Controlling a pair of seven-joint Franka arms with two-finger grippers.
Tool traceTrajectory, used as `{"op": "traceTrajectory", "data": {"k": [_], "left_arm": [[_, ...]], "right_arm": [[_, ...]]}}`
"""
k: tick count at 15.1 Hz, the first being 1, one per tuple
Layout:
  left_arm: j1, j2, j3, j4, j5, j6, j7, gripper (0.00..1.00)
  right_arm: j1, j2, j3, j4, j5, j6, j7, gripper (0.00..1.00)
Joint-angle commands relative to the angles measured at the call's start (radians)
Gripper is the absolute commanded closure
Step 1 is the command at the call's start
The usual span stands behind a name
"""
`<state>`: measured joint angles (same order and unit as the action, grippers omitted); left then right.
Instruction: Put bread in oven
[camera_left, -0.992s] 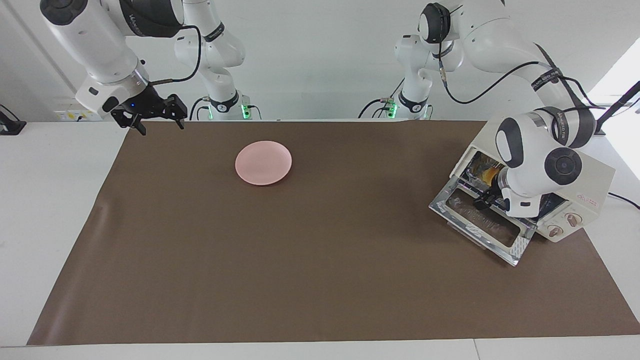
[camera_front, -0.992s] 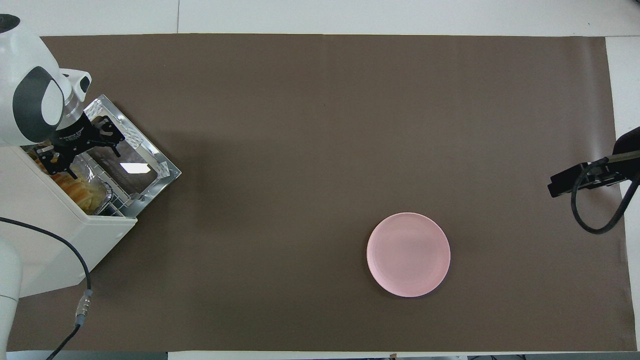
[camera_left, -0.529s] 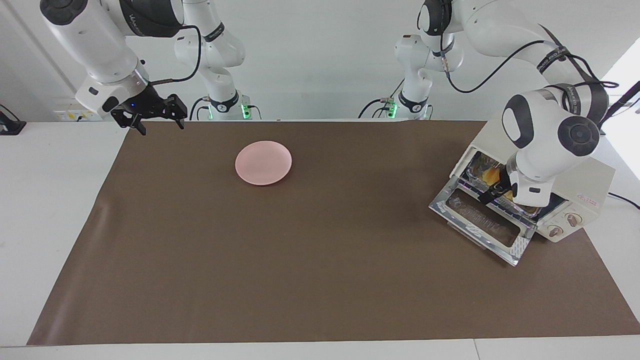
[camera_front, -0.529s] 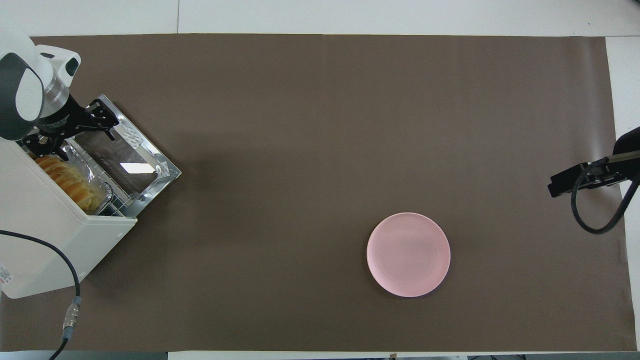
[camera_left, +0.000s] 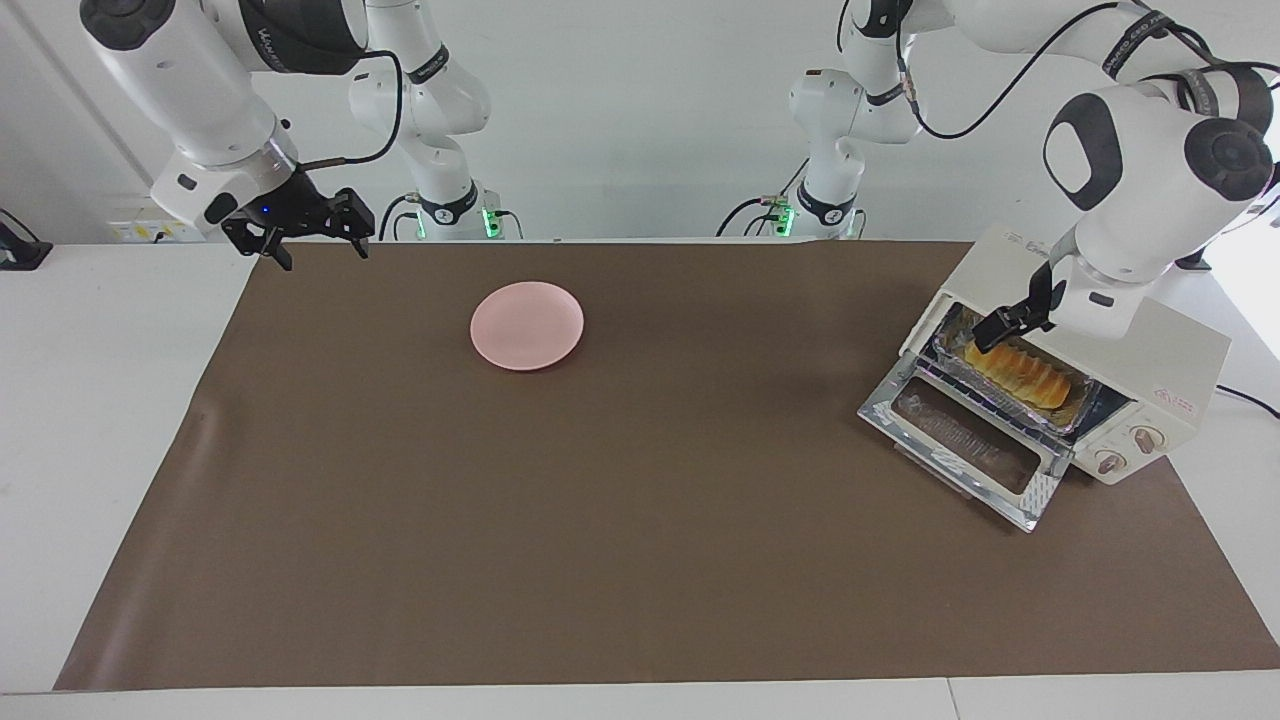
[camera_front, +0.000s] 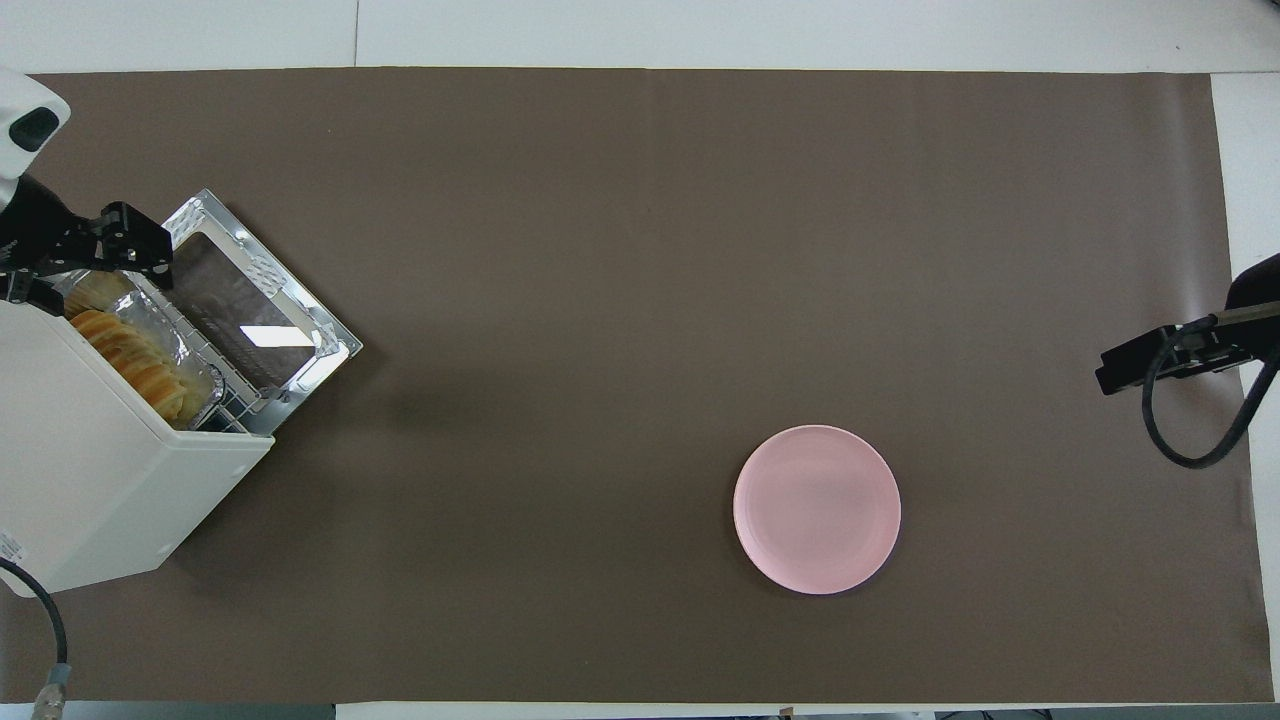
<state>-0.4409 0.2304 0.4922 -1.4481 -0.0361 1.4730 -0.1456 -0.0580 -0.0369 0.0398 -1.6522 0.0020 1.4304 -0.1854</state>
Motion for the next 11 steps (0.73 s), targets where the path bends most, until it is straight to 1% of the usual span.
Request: {"op": "traceTrajectory", "data": {"k": [1,4,6,7,8,9,10,11], "left_arm": [[-0.005,-0.072,-0.004,-0.023,0.004,-0.046,0.043,0.0],[-0.018,-0.108,-0.004,-0.026,0.002,-0.098,0.129,0.0],[-0.022,-0.123,-0.004,-0.026,0.002,-0.099,0.129,0.0],[-0.007,-0.137,-0.012,-0.026,0.002,-0.109,0.135,0.0],[0.022,-0.155,-0.033,-0.026,0.002,-0.141,0.168,0.0],[0.081,-0.161,-0.078,-0.026,0.002,-0.157,0.2,0.0],[0.155,-0.172,-0.16,-0.026,0.002,-0.163,0.219,0.0],[0.212,-0.175,-0.219,-0.028,0.002,-0.161,0.215,0.0]], "right_arm": [[-0.005,-0.02,0.005,-0.02,-0.007,-0.005,0.012,0.0],[-0.005,-0.02,0.005,-0.02,-0.007,-0.005,0.012,0.0],[-0.006,-0.02,0.003,-0.02,-0.007,-0.007,0.012,0.0],[-0.006,-0.02,0.003,-0.018,-0.007,-0.005,0.014,0.0],[-0.006,-0.02,0.003,-0.018,-0.007,-0.005,0.012,0.0],[-0.005,-0.02,0.003,-0.018,-0.008,0.001,0.017,0.0],[-0.006,-0.02,0.003,-0.018,-0.007,0.013,0.015,0.0],[-0.008,-0.018,0.002,-0.018,-0.008,0.03,0.017,0.0]]}}
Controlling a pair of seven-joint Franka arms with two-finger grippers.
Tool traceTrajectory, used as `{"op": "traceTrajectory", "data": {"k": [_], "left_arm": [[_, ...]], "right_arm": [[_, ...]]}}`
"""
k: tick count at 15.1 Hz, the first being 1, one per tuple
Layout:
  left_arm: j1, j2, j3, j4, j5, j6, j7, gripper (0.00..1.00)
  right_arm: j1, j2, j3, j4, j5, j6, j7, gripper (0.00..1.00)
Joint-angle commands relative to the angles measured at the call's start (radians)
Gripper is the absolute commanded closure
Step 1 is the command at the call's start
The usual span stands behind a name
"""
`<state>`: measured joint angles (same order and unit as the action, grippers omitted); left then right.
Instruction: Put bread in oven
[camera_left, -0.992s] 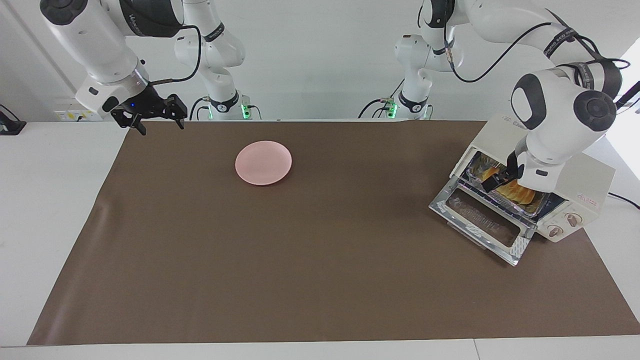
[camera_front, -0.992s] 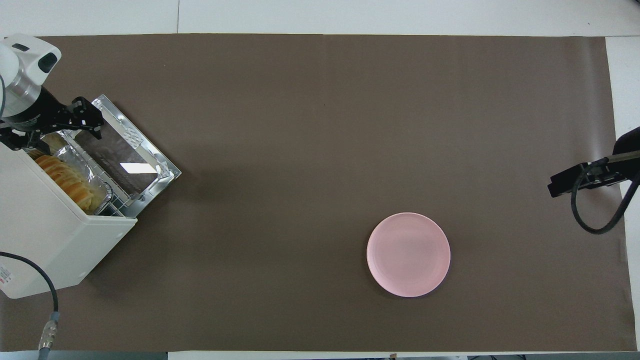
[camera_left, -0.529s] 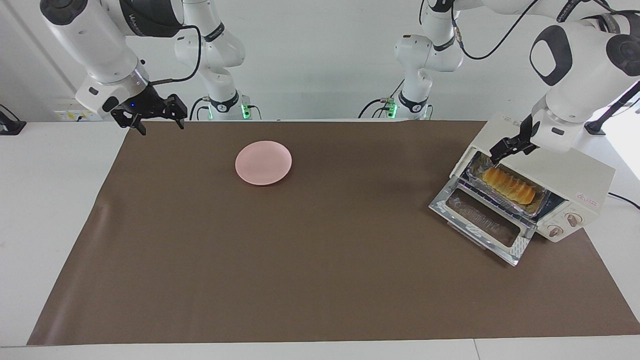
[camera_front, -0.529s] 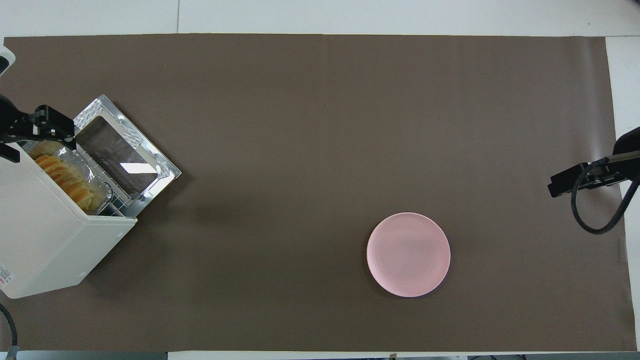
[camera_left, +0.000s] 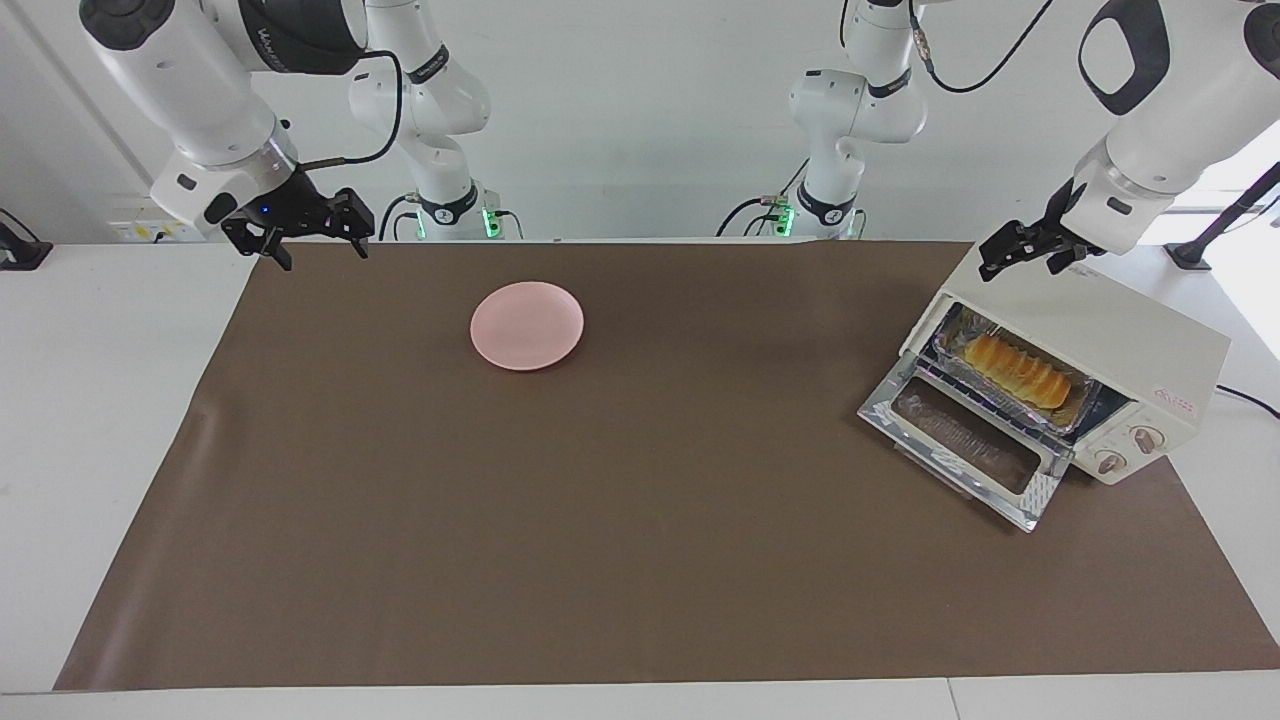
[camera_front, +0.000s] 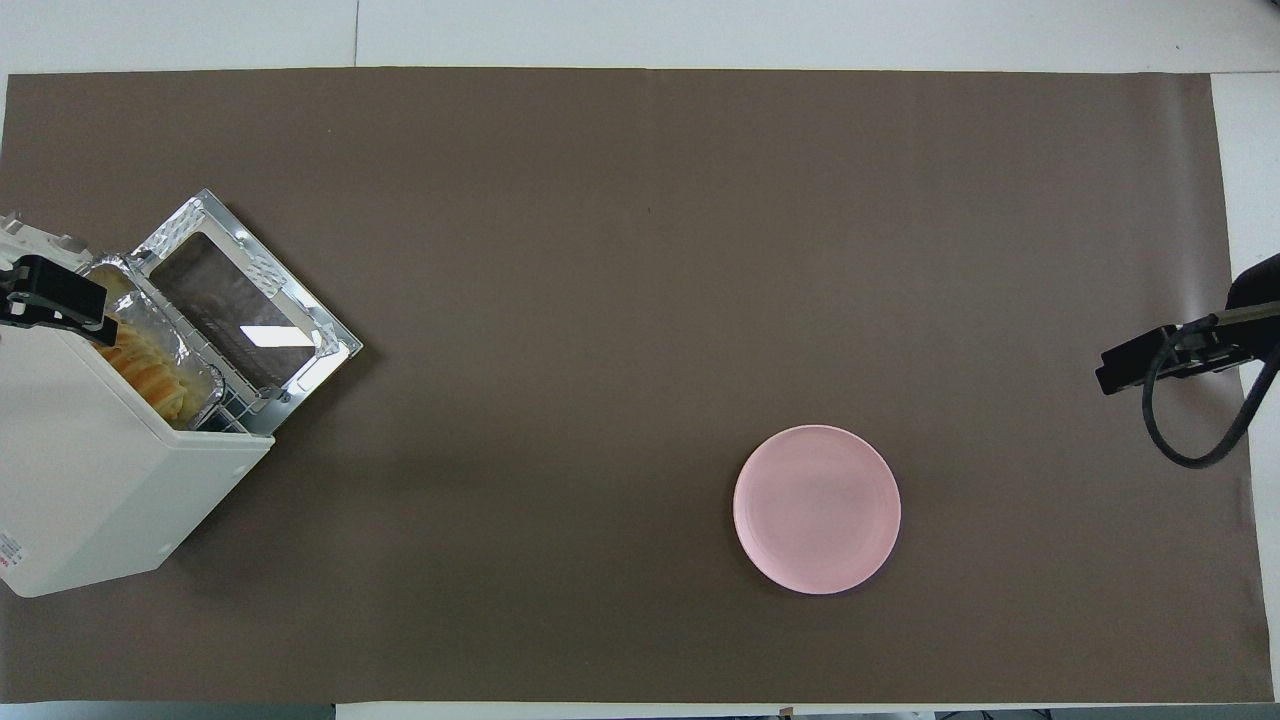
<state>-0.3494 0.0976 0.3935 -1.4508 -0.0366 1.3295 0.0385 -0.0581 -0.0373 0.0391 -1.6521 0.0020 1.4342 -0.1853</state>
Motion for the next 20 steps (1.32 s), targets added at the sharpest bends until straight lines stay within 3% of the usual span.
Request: {"op": "traceTrajectory", "data": {"k": [1,5,14,20], "left_arm": [[0.153,-0.041,-0.165,-0.025,0.004,-0.016,0.027,0.0],[0.19,-0.044,-0.22,-0.011,0.004,-0.012,0.029,0.0],[0.214,-0.049,-0.269,-0.085,0.012,0.059,0.03,0.0],[0.225,-0.047,-0.269,-0.072,0.012,0.108,0.038,0.0]], "right_arm": [[-0.008,-0.018,0.002,-0.018,-0.008,0.047,0.018,0.0],[-0.009,-0.012,0.001,-0.017,-0.007,0.129,0.02,0.0],[0.0,-0.016,0.002,-0.018,-0.008,0.117,0.015,0.0],[0.0,-0.016,0.002,-0.018,-0.008,0.117,0.015,0.0]]}}
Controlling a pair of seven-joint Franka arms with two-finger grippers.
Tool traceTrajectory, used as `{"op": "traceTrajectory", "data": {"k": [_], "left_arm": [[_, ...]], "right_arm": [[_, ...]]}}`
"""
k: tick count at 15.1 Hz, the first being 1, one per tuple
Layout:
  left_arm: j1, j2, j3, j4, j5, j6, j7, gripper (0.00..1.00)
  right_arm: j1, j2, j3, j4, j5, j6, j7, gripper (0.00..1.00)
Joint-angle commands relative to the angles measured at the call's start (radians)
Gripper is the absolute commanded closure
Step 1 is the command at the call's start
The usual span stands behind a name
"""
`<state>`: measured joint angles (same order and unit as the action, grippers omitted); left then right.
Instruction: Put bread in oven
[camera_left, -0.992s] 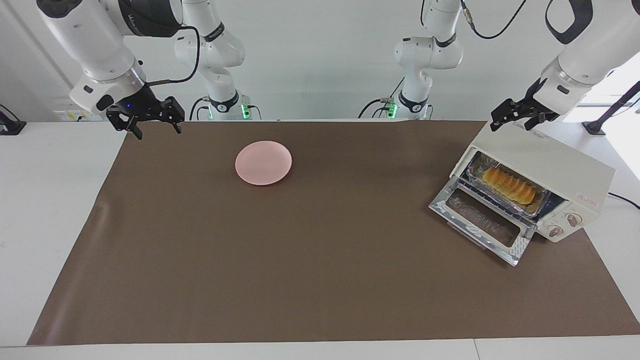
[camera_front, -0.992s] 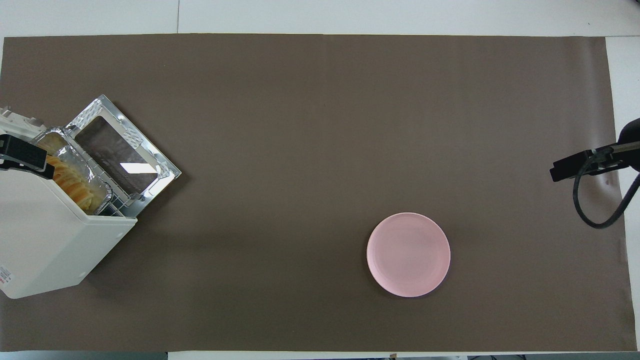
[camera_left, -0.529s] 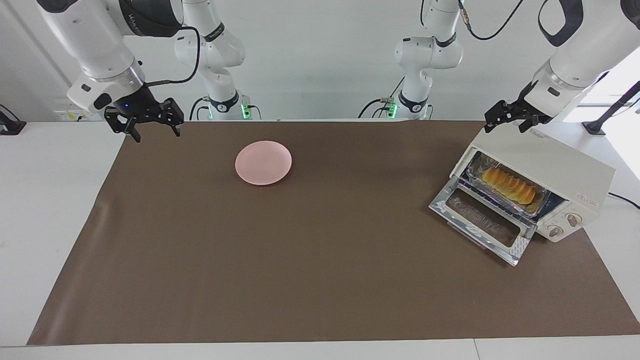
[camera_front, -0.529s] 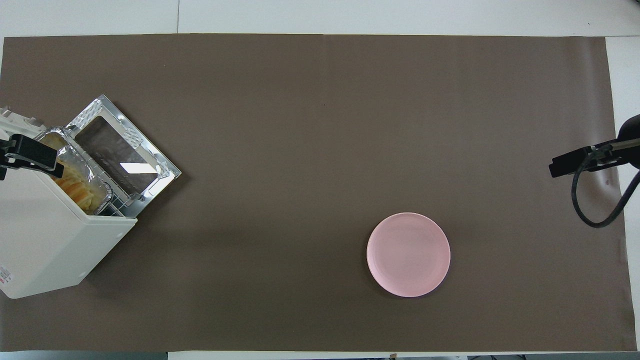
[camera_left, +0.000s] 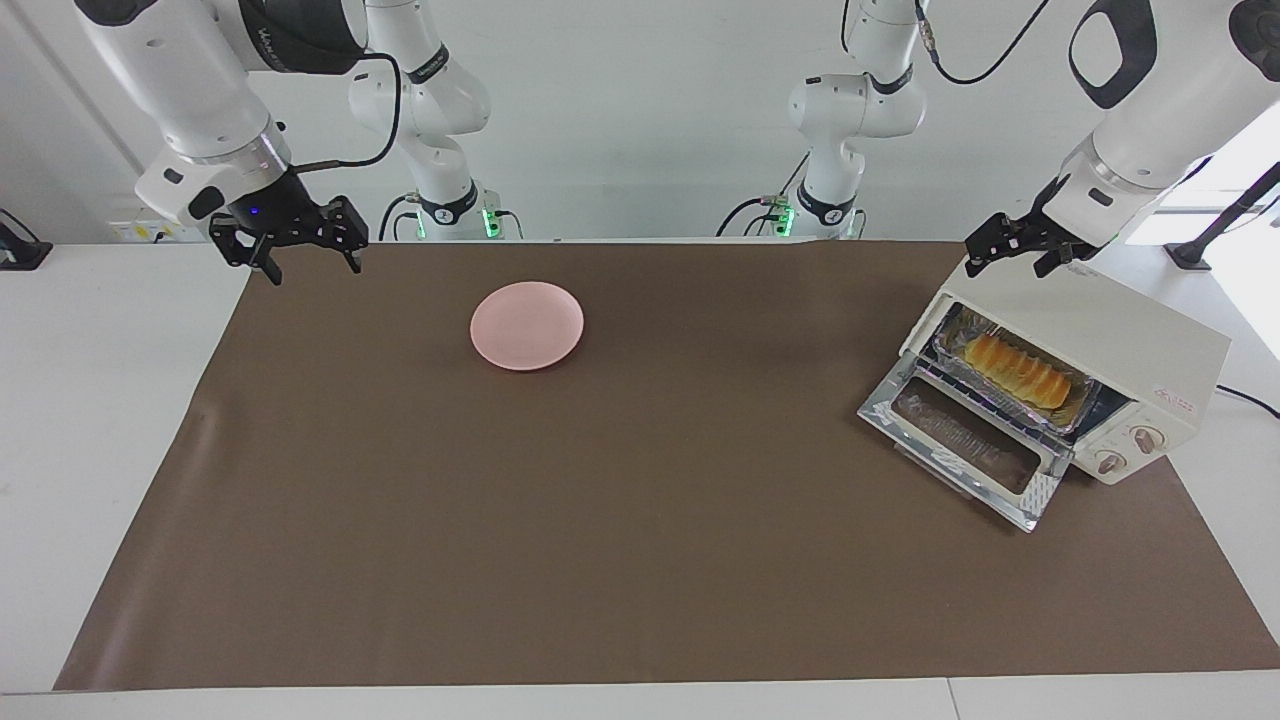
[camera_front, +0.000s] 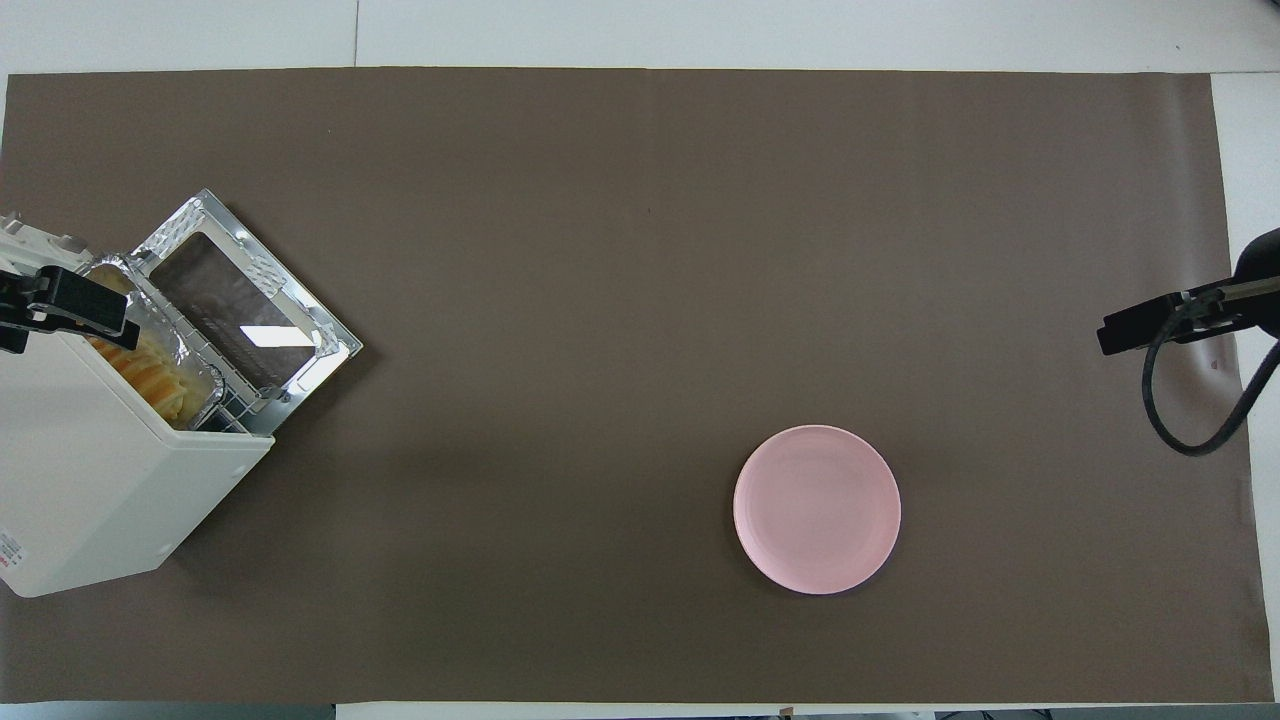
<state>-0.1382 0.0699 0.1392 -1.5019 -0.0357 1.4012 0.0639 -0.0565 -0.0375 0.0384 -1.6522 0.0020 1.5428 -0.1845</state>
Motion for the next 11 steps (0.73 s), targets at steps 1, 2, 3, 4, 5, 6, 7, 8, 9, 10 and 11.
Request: {"op": "traceTrajectory", "data": {"k": [1,2,3,4,5,6,7,8,9,10,11], "left_arm": [[0.014,-0.018,-0.013,-0.017,0.011,0.039,0.011,0.0],[0.012,-0.015,-0.015,-0.014,0.013,0.063,0.008,0.0],[0.012,-0.013,-0.015,-0.014,0.013,0.082,0.008,0.0],[0.011,-0.013,-0.015,-0.017,0.013,0.09,0.005,0.0],[0.012,-0.013,-0.015,-0.017,0.014,0.093,0.008,0.0],[0.012,-0.013,-0.016,-0.014,0.014,0.091,0.008,0.0],[0.012,-0.012,-0.018,-0.009,0.014,0.087,0.008,0.0],[0.012,-0.013,-0.021,-0.011,0.016,0.088,0.01,0.0],[0.012,-0.013,-0.026,-0.011,0.016,0.091,0.011,0.0],[0.017,-0.013,-0.026,-0.011,0.016,0.093,0.011,0.0],[0.026,-0.013,-0.027,-0.011,0.016,0.096,0.013,0.0]], "right_arm": [[-0.002,-0.016,0.003,-0.018,-0.008,0.008,0.014,0.0],[-0.002,-0.016,0.003,-0.018,-0.008,0.008,0.014,0.0],[-0.002,-0.016,0.003,-0.018,-0.008,0.008,0.014,0.0],[-0.002,-0.016,0.003,-0.018,-0.008,0.008,0.014,0.0],[-0.002,-0.016,0.003,-0.018,-0.008,0.008,0.014,0.0],[-0.002,-0.016,0.003,-0.018,-0.008,0.008,0.014,0.0],[-0.002,-0.016,0.003,-0.018,-0.008,0.008,0.014,0.0],[-0.002,-0.016,0.003,-0.018,-0.008,0.008,0.014,0.0],[-0.002,-0.016,0.003,-0.018,-0.008,0.008,0.014,0.0],[-0.002,-0.016,0.003,-0.018,-0.008,0.008,0.014,0.0],[-0.002,-0.016,0.003,-0.018,-0.008,0.008,0.014,0.0]]}}
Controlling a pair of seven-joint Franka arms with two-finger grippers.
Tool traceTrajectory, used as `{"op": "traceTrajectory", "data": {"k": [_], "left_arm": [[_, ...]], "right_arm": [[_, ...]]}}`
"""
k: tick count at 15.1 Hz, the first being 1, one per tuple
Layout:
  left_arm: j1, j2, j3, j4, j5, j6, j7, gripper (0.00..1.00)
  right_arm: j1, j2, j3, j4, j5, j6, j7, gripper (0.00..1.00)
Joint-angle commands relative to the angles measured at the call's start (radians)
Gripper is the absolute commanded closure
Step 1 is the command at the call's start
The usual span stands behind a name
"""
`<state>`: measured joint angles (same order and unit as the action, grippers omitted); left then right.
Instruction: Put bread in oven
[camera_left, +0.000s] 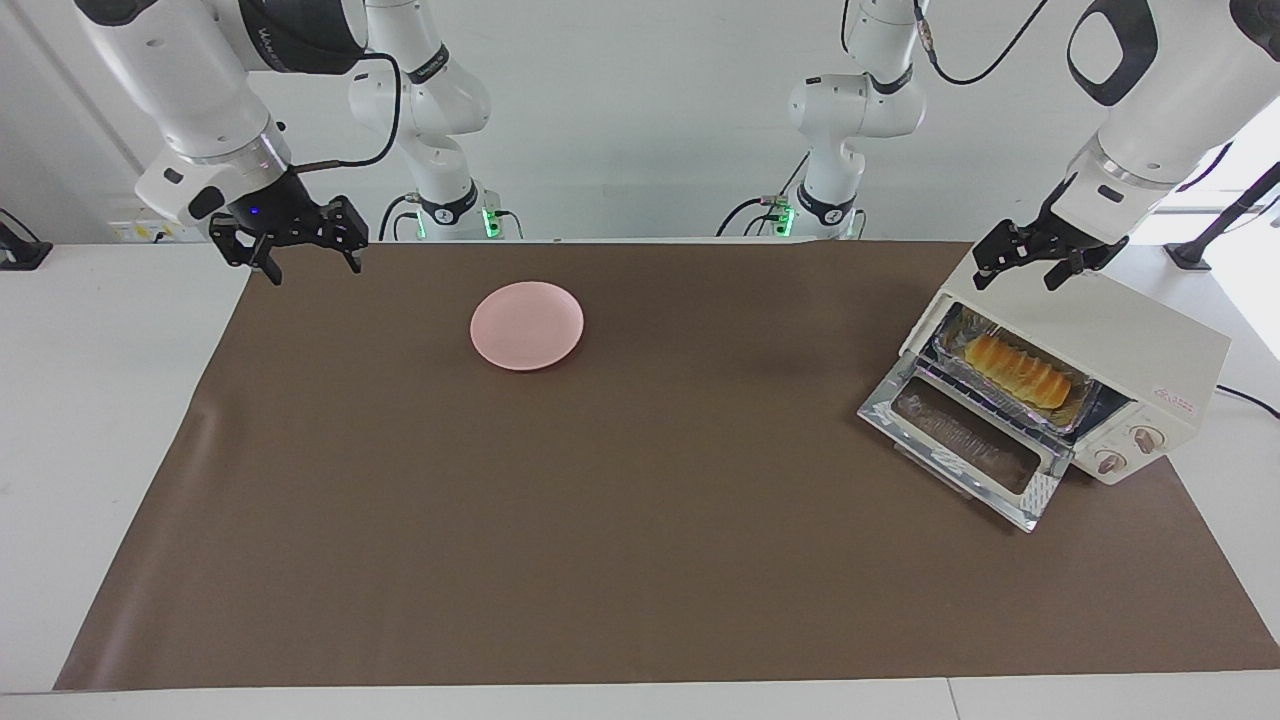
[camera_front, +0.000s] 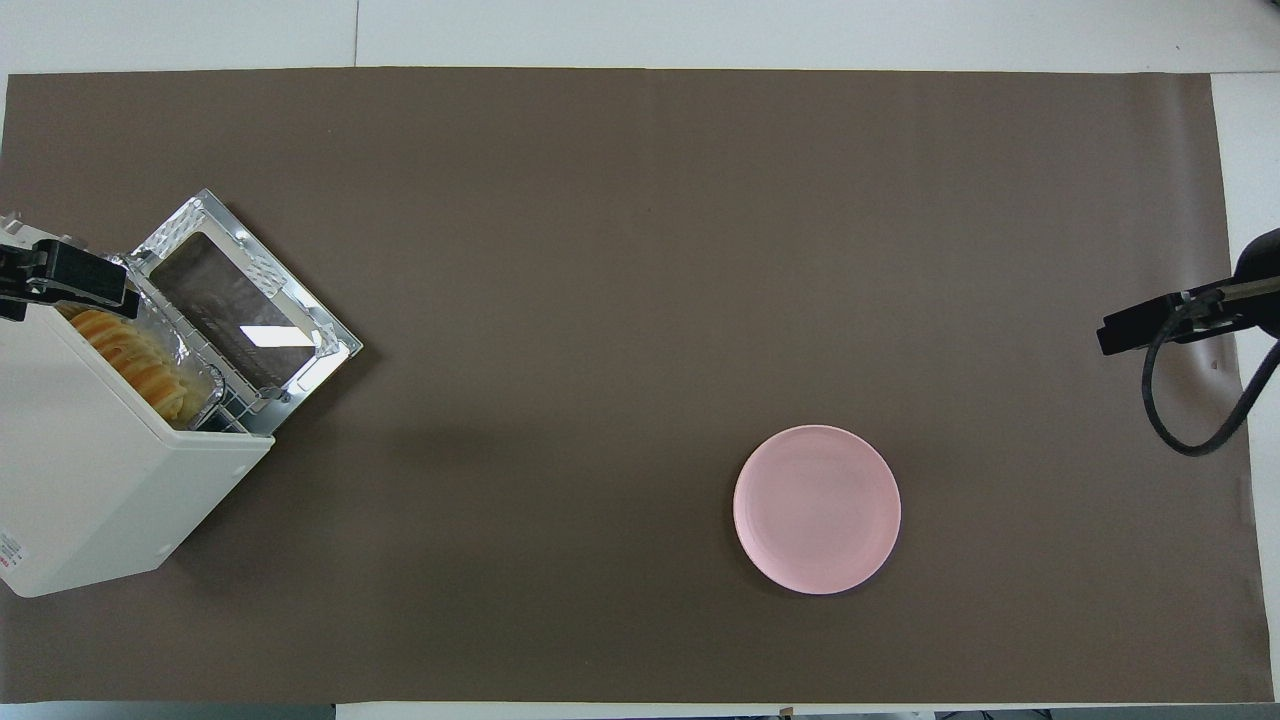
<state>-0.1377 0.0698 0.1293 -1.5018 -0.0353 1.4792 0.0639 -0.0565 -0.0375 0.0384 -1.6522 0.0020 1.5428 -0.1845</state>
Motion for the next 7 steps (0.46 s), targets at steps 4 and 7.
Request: {"op": "traceTrajectory", "data": {"k": [4,7], "left_arm": [[0.027,-0.013,-0.019,-0.012,0.014,0.019,0.011,0.0],[0.027,-0.013,-0.019,-0.012,0.014,0.018,0.011,0.0]], "right_arm": [[-0.002,-0.016,0.003,-0.018,-0.008,0.008,0.014,0.0],[-0.002,-0.016,0.003,-0.018,-0.008,0.008,0.014,0.0]]}}
